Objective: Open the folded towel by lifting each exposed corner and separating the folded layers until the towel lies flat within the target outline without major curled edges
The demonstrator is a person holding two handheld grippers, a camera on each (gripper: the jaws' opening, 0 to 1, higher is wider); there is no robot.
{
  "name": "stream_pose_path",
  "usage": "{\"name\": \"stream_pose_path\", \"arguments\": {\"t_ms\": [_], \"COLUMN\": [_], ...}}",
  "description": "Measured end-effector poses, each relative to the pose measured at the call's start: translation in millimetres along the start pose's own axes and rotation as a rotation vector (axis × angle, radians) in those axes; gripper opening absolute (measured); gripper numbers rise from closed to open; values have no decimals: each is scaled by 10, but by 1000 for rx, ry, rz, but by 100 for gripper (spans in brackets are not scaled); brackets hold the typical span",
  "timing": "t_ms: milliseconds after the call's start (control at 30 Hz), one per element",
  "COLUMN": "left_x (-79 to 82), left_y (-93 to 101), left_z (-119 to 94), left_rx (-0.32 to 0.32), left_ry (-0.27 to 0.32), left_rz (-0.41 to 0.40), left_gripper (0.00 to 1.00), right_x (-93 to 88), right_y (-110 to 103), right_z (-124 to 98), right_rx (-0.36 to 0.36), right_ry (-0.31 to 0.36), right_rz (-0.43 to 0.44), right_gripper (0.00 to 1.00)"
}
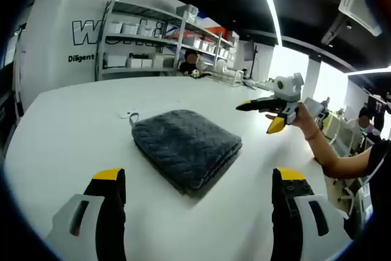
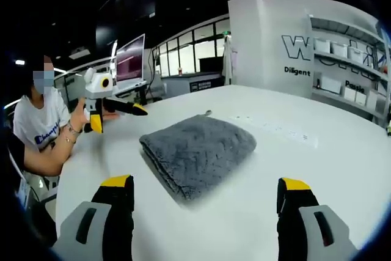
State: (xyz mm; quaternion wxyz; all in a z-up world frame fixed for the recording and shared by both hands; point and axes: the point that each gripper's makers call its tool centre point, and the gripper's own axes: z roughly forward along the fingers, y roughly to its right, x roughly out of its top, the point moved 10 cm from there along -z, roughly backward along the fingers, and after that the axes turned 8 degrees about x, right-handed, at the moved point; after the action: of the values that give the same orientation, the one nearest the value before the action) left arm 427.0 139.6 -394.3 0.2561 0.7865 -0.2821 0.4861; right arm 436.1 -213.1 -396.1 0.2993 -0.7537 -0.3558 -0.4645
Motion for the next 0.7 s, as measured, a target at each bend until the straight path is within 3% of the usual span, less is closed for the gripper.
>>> {"name": "stream_pose_path", "arguments": {"t_ms": [233,533,700], "left_x": [27,7,-36], "left_y": [-25,-190,-194], "left_z": [-36,26,15], "left_rx": [7,14,34], "left_ry": [24,3,-6], "left_rz": [9,-28,-37], "left_gripper": [99,99,99], "right_x": [-17,39,78], "right_y": [21,-18,-180], "right_z": [39,47,67], "right_rx": [5,20,37], "right_ry": [-33,-20,-6], "right_rz": [-11,-23,-49], "right_gripper": [100,100,100]}}
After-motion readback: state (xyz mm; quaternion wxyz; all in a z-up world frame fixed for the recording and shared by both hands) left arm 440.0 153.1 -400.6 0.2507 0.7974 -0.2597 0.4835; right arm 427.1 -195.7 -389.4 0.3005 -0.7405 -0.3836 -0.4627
